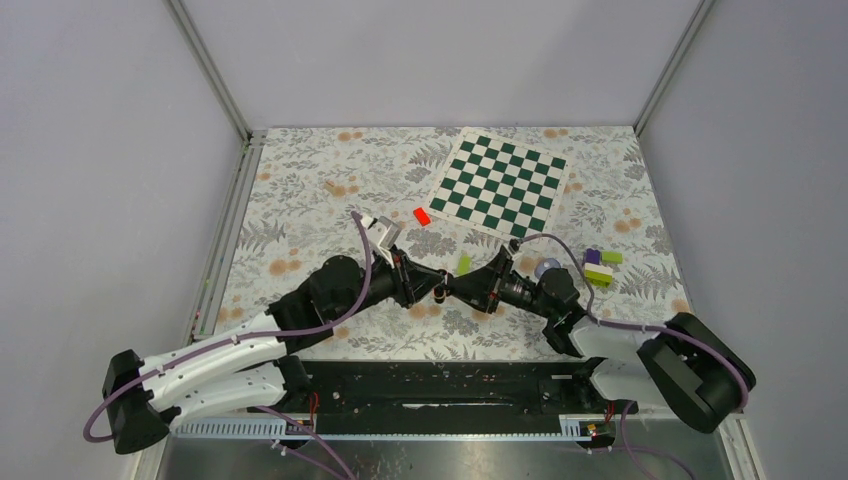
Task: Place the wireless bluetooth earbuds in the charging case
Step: Place the earbud in the charging case.
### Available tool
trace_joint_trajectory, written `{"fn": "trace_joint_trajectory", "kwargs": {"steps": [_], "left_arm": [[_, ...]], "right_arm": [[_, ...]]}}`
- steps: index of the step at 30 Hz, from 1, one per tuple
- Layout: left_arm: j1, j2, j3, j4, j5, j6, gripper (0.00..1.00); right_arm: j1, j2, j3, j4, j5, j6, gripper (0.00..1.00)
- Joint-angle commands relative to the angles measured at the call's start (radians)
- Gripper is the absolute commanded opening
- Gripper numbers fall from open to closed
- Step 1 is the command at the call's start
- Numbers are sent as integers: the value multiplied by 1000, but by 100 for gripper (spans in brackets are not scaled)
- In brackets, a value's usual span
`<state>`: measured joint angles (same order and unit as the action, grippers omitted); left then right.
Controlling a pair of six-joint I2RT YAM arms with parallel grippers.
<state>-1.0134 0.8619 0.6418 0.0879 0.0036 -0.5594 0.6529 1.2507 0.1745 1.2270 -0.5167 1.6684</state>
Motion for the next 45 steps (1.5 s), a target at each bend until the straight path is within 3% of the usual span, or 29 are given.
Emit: {"fn": "trace_joint_trajectory", "kwargs": {"steps": [1,6,10,24,45], "left_arm": [[-5,-30,-23,119,9,52,0],[-5,-42,-56,143,2,66,0],[-6,-39,-81,188,1,59,0],[-39,8,-71,162,-72,34,0],[-42,54,-78,159,-80,49,0]], "right_arm": [[-7,-127,31,-238,-8,-20,0],[-13,-258,64,-519,8,-78,0],[-15,-289,81,-571,14,-72,0],[-14,-233,87,-374,64,26,0],[-14,-191,63,-222,66,85,0]]}}
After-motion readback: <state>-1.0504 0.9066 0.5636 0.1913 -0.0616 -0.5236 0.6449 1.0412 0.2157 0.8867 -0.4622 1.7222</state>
